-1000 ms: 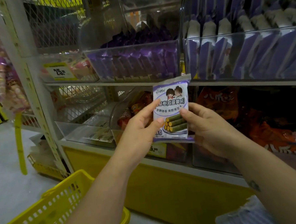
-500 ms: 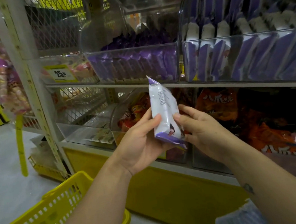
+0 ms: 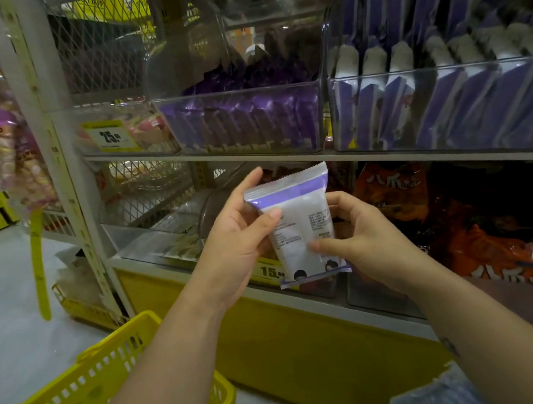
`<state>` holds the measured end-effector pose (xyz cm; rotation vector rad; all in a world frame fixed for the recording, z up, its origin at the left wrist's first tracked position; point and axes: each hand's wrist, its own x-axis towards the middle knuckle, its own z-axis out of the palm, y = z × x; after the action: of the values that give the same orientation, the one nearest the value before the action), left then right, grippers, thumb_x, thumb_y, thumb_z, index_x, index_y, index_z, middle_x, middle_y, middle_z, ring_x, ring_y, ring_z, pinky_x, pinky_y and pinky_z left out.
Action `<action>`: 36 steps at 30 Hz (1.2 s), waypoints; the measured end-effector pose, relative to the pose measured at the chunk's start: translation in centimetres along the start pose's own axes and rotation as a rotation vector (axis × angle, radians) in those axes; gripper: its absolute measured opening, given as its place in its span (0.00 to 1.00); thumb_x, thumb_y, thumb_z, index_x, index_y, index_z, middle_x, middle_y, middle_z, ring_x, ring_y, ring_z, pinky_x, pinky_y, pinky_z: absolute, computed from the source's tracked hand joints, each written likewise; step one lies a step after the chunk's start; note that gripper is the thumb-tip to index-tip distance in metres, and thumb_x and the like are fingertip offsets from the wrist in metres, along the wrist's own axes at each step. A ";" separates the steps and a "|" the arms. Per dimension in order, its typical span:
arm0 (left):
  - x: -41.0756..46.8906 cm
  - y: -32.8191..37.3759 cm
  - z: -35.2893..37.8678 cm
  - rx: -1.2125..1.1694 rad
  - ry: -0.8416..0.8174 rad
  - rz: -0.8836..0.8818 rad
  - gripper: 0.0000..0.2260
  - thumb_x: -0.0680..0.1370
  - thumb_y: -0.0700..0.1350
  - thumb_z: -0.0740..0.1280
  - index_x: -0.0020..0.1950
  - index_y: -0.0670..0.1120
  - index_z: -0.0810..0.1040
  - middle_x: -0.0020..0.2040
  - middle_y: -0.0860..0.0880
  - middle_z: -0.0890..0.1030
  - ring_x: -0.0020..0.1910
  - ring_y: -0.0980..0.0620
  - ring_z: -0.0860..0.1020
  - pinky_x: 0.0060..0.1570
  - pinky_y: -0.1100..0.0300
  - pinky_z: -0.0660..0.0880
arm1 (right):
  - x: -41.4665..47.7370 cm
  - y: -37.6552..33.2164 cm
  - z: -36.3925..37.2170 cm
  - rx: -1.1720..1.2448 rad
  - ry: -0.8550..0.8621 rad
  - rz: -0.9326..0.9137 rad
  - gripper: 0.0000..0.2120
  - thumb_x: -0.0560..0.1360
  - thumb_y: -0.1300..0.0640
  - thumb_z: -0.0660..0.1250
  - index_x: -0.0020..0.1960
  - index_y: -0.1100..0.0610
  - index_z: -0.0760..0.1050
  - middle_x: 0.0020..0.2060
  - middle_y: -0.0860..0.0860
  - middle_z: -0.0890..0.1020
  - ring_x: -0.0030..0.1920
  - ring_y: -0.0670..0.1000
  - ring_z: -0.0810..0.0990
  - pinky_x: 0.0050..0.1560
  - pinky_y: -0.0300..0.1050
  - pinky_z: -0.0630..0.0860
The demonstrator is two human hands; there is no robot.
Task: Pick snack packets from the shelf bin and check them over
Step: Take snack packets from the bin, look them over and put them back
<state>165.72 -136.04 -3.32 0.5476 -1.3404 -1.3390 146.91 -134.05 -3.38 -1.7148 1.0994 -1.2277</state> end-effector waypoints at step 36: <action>0.9 1.2 -3.7 -0.137 0.156 0.165 0.13 0.71 0.40 0.67 0.55 0.46 0.77 0.46 0.53 0.85 0.48 0.56 0.83 0.45 0.61 0.80 | -0.9 -2.1 0.1 0.152 0.161 -0.240 0.04 0.67 0.53 0.70 0.39 0.53 0.78 0.43 0.45 0.86 0.47 0.44 0.84 0.45 0.36 0.79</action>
<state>169.19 -137.91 -2.82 0.4292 -1.1331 -1.2171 147.34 -132.49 -1.76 -1.6903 0.8826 -1.5805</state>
